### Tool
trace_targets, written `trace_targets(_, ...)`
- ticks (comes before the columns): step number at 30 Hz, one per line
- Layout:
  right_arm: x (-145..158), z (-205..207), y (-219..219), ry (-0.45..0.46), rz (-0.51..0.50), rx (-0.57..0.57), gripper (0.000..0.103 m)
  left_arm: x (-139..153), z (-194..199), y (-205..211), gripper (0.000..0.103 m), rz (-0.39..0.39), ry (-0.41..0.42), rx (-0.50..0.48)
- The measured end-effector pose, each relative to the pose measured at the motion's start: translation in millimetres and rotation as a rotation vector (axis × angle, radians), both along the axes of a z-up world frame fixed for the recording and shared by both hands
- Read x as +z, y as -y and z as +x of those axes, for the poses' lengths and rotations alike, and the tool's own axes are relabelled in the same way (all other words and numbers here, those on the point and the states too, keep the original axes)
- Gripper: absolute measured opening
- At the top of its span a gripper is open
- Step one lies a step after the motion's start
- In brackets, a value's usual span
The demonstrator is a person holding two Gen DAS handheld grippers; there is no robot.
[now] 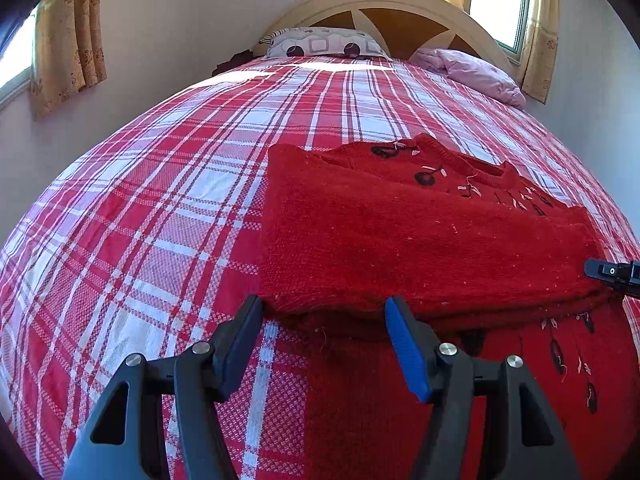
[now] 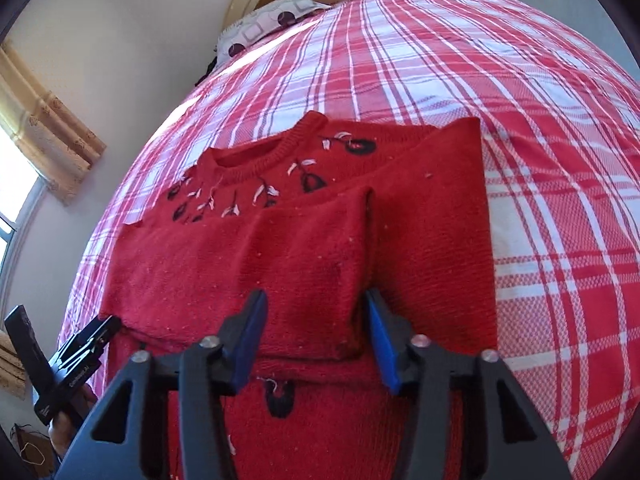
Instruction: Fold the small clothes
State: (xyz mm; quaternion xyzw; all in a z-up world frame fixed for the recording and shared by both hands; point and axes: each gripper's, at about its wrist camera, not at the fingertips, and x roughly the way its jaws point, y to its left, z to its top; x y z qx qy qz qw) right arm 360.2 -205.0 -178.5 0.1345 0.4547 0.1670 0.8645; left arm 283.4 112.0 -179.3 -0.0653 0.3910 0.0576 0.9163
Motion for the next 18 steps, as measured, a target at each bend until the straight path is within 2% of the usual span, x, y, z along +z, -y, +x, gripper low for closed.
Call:
trace_targets(1, 0, 0, -1, -0.005, -0.005, 0.007, 0.028, 0, 0, 0, 0.064, -0.001, 0.002, 0.0)
trace_targets(3, 3, -3, 1, 0.005, -0.02, 0.006, 0.014, 0, -1, 0, 0.064, -0.001, 0.002, 0.002)
trace_targets(9, 32, -11, 22, 0.104, 0.002, -0.021, 0.009, 1, -1, 1, 0.064, 0.009, 0.005, -0.002)
trace_targets(11, 36, -15, 28, 0.131, -0.03, -0.044, 0.007, 2, -3, -1, 0.064, -0.001, 0.009, -0.001)
trace_targets(14, 26, -16, 38, 0.113, -0.086, -0.098, 0.005, 4, -6, -5, 0.064, -0.028, 0.025, 0.004)
trace_targets(16, 15, -13, 46, 0.074, -0.048, -0.091, 0.005, 3, -6, -6, 0.064, -0.029, 0.02, 0.011)
trace_targets(18, 10, -14, 46, 0.072, -0.009, -0.061, 0.011, 3, -5, -5, 0.064, -0.029, 0.018, 0.01)
